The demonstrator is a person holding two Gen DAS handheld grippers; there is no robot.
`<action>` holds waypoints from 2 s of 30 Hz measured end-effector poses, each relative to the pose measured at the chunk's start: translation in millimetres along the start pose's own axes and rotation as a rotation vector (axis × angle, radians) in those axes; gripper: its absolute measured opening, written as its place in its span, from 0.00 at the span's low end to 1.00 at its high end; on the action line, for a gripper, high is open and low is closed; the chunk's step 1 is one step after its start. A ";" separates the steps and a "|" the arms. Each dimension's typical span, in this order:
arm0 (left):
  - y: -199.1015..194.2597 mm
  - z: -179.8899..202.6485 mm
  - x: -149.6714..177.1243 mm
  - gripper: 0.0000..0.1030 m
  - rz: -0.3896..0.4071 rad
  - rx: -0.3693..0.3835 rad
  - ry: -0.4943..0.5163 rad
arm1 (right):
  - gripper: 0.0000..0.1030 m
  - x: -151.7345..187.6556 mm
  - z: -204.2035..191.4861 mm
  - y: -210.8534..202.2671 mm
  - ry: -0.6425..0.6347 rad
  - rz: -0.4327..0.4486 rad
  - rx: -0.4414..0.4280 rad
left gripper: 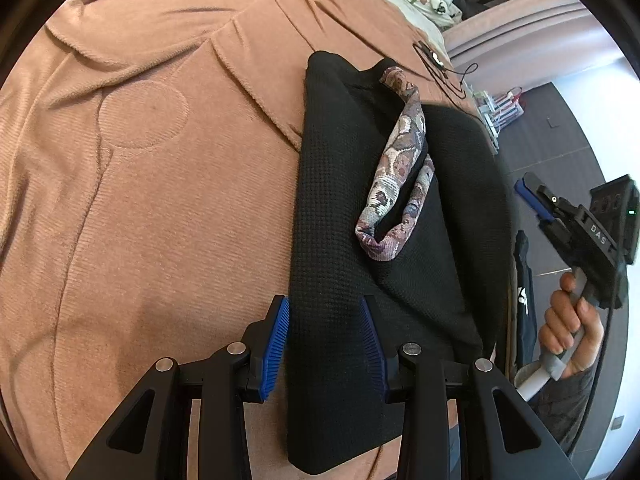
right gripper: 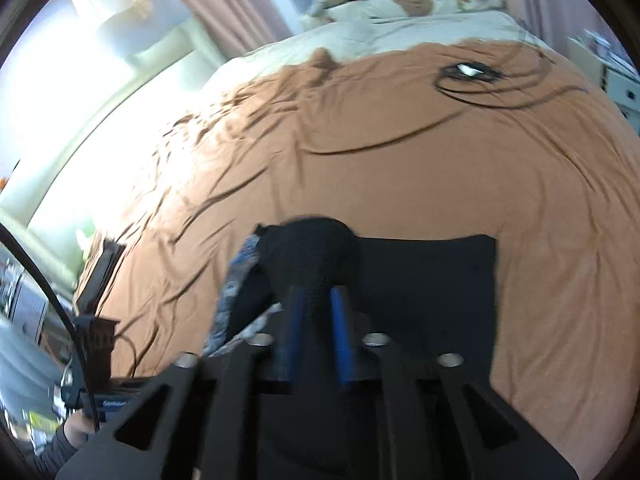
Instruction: Fold small clothes
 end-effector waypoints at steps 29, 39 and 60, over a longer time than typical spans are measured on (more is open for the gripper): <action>7.3 -12.8 -0.3 0.37 -0.015 -0.010 -0.022 | 0.03 -16.3 27.3 109.5 0.047 -0.199 0.121; 8.9 -7.7 0.5 0.37 -0.009 -0.019 -0.021 | 0.02 -37.1 48.3 55.5 0.043 -0.070 0.256; -4.7 -6.5 0.2 0.37 0.002 -0.030 -0.012 | 0.50 -19.5 47.8 32.2 0.097 -0.060 0.291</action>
Point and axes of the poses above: each gripper's, at about its wrist camera, not at the fingertips, and y roughly the way its jaws point, z to its right, x to its underside, the point moved 1 cm from there along y, roughly the way its jaws point, and after that the axes turned 7 degrees about x, right-handed, at the moved point
